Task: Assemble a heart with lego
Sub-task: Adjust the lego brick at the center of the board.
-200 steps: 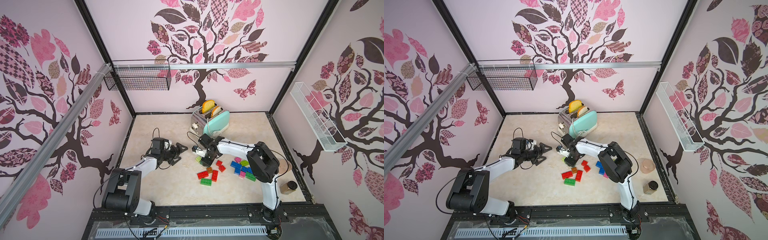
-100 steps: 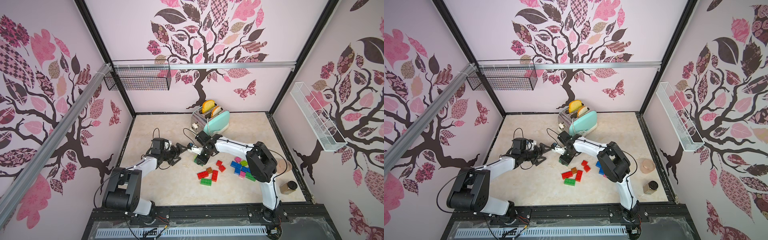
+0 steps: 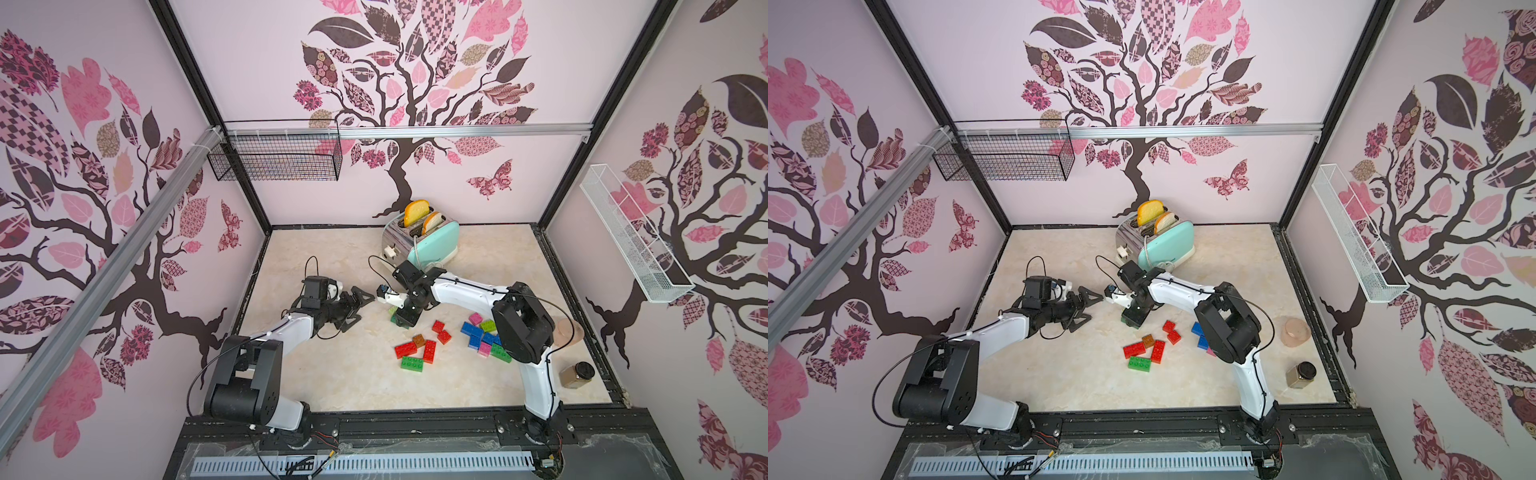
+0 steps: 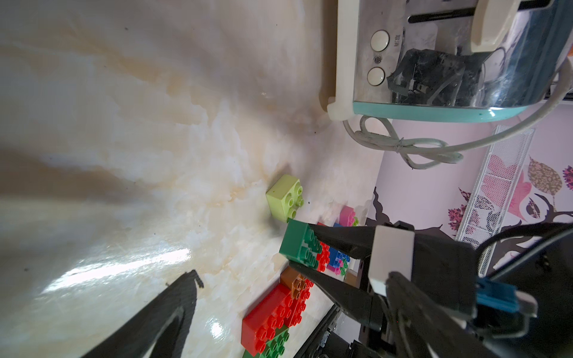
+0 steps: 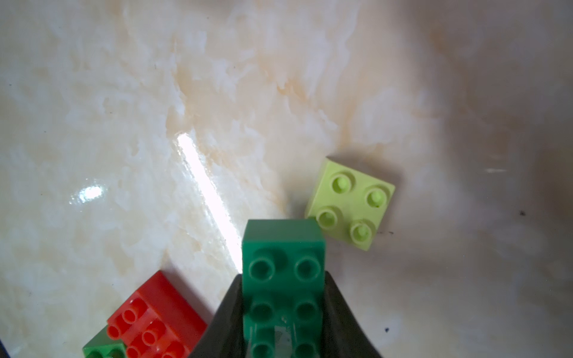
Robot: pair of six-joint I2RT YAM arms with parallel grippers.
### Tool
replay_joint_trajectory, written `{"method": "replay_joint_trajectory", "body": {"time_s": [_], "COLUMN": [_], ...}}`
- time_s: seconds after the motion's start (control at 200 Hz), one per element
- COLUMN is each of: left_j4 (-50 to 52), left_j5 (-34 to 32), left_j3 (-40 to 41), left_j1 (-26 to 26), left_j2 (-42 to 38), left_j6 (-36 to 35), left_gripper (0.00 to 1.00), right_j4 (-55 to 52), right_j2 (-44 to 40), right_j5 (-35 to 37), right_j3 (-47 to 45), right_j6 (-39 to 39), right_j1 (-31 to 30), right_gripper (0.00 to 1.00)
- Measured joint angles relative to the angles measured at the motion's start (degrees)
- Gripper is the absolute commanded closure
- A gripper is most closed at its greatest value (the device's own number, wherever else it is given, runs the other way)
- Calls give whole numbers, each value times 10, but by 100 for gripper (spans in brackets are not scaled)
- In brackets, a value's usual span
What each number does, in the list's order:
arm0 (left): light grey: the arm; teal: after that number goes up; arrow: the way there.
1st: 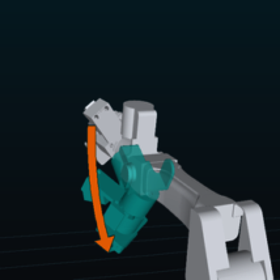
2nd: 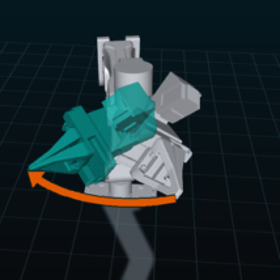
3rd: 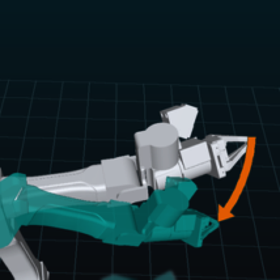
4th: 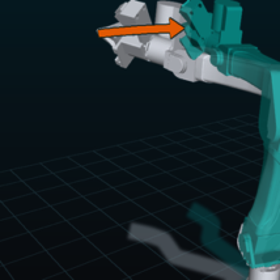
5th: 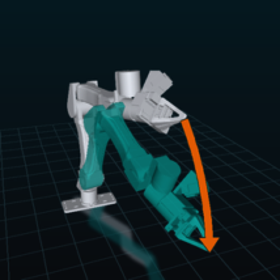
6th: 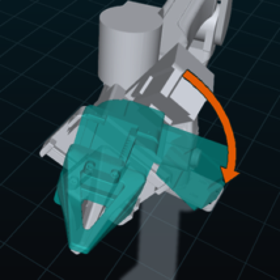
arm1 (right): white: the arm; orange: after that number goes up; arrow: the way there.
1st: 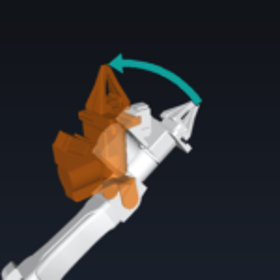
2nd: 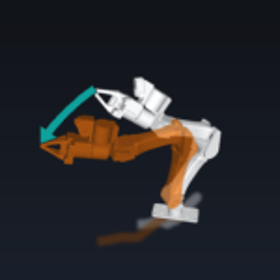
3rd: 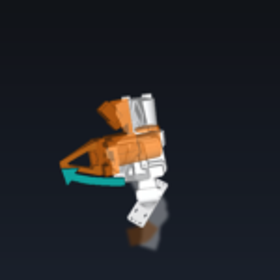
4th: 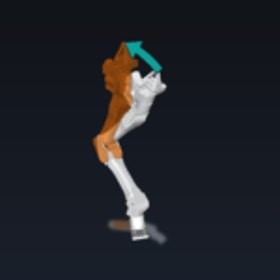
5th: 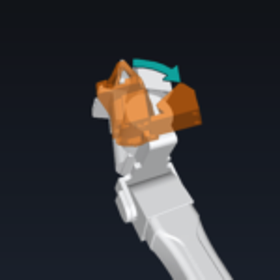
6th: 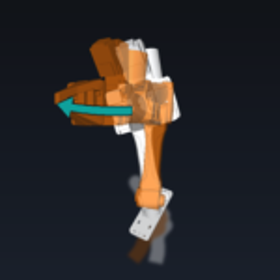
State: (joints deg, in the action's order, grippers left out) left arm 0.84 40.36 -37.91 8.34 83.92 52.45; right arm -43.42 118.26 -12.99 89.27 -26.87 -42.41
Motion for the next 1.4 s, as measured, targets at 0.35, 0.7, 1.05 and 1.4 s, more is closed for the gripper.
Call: {"method": "replay_joint_trajectory", "body": {"time_s": [0.35, 0.7, 1.05, 1.4], "left_j4": [-44, -202, -298, -341], "left_j5": [16, 36, 49, 59], "left_j3": [-1, -23, -37, -44], "left_j1": [26, 63, 67, 73], "left_j2": [38, 155, 205, 228], "left_j6": [30, 119, 178, 205], "left_gripper": [3, 3, 3, 3], "right_j4": [-1, 10, 15, 15], "right_j2": [0, 17, 32, 32], "right_j5": [28, 33, 16, 13], "right_j3": [13, 10, 10, 10], "right_j6": [-1, 21, 26, 38], "right_j1": [59, 63, 63, 56], "right_gripper": [67, 67, 67, 67]}}
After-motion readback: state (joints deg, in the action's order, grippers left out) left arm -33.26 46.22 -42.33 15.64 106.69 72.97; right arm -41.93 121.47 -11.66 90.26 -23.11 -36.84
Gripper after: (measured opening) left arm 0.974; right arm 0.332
